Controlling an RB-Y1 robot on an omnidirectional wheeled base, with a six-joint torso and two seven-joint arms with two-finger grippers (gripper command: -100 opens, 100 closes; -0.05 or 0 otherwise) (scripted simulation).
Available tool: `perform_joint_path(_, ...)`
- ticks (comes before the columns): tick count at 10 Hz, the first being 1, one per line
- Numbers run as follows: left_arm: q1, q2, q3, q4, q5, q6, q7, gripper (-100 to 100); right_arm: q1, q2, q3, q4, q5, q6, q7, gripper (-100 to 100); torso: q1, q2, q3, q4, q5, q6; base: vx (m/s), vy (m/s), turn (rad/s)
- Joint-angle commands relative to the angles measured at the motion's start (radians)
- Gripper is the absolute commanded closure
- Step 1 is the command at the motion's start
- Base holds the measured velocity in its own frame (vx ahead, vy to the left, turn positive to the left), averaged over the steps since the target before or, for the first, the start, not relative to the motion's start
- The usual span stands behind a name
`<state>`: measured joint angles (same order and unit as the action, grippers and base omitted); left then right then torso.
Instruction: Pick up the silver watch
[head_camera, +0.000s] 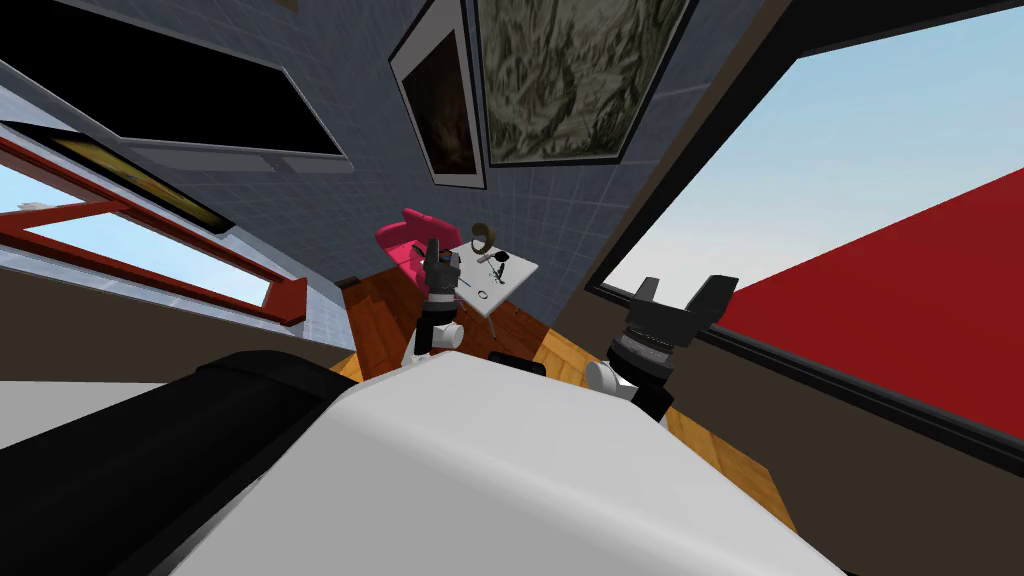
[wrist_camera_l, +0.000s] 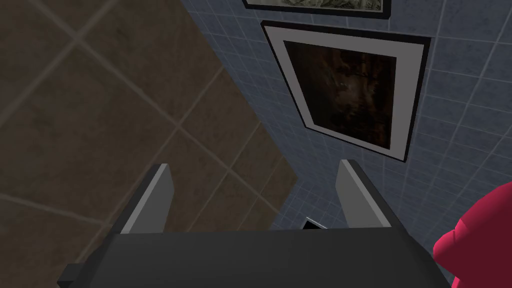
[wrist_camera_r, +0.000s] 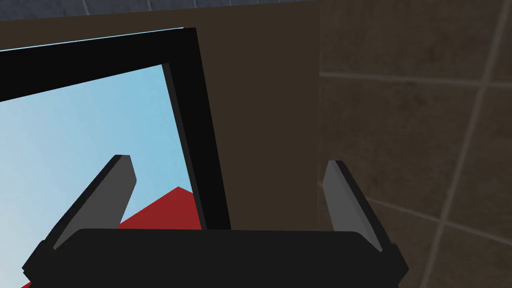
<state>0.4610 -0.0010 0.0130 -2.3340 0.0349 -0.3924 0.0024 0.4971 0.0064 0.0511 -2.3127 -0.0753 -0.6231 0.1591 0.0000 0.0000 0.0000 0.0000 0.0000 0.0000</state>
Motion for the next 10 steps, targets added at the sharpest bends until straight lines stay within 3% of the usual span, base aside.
perform_joint_path(1, -0.007, 0.041, 0.003, 0.001, -0.001, 0.029, -0.011, -100, 0.0, 0.0, 0.0, 0.0, 0.0, 0.0, 0.0, 0, 0.0, 0.0, 0.0, 0.0, 0.0, 0.0, -0.004, -0.022, 0.049)
perform_joint_path(5, -0.033, 0.097, 0.014, 0.006, -0.003, 0.132, -0.048, -100, 0.0, 0.0, 0.0, 0.0, 0.0, 0.0, 0.0, 0, -0.003, 0.0, 0.0, 0.0, -0.001, 0.0, 0.002, -0.048, 0.064)
perform_joint_path(10, -0.063, 0.117, 0.028, 0.015, -0.004, 0.247, -0.089, -100, 0.0, 0.0, 0.0, 0.0, 0.0, 0.0, 0.0, 0, -0.003, -0.001, 0.0, 0.0, -0.001, 0.0, 0.005, -0.048, 0.057)
